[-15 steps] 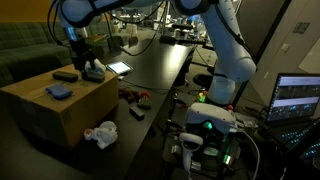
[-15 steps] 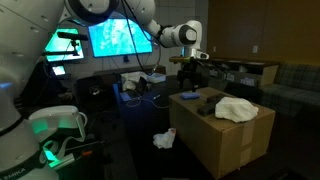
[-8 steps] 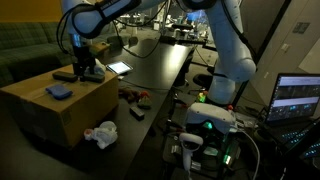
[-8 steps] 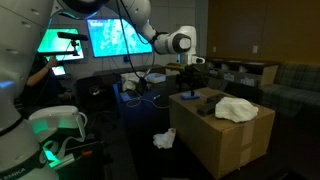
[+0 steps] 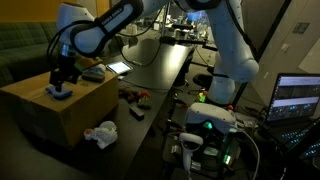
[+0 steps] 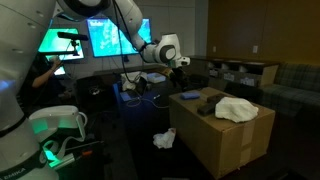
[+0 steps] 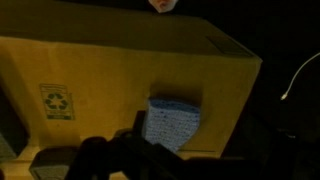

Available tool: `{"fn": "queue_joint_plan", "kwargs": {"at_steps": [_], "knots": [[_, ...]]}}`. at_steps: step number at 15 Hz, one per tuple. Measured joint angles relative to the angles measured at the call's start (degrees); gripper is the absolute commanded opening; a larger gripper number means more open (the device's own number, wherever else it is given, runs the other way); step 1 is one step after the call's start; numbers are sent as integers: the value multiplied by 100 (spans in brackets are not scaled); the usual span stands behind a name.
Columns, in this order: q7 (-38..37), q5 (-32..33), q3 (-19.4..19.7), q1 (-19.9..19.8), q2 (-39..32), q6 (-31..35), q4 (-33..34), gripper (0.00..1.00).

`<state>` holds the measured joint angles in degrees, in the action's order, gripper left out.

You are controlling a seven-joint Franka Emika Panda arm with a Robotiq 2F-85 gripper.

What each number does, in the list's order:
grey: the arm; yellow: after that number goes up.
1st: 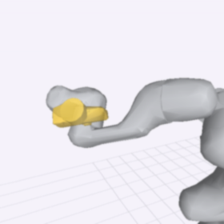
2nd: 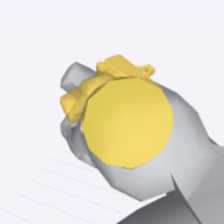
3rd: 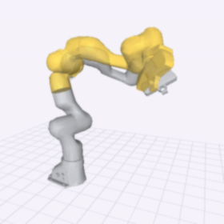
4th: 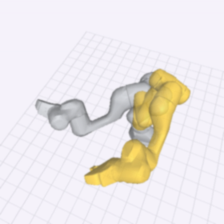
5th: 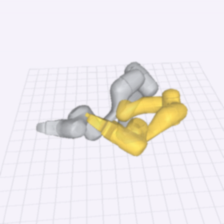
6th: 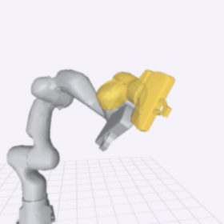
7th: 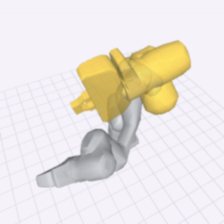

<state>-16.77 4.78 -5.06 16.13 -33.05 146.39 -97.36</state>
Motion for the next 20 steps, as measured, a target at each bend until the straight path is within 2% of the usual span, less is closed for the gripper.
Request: {"fn": "queue_joint_plan", "kwargs": {"at_steps": [4,9,14,20], "knots": [[-848,447,528,631,-56,718,-136,100],[-1582,999,1309,1216,-222,1067,-148,100],[-1851,1069,1563,1360,-469,1167,-127,100],[-1924,1066,1620,1292,-654,1334,-51,100]]}}
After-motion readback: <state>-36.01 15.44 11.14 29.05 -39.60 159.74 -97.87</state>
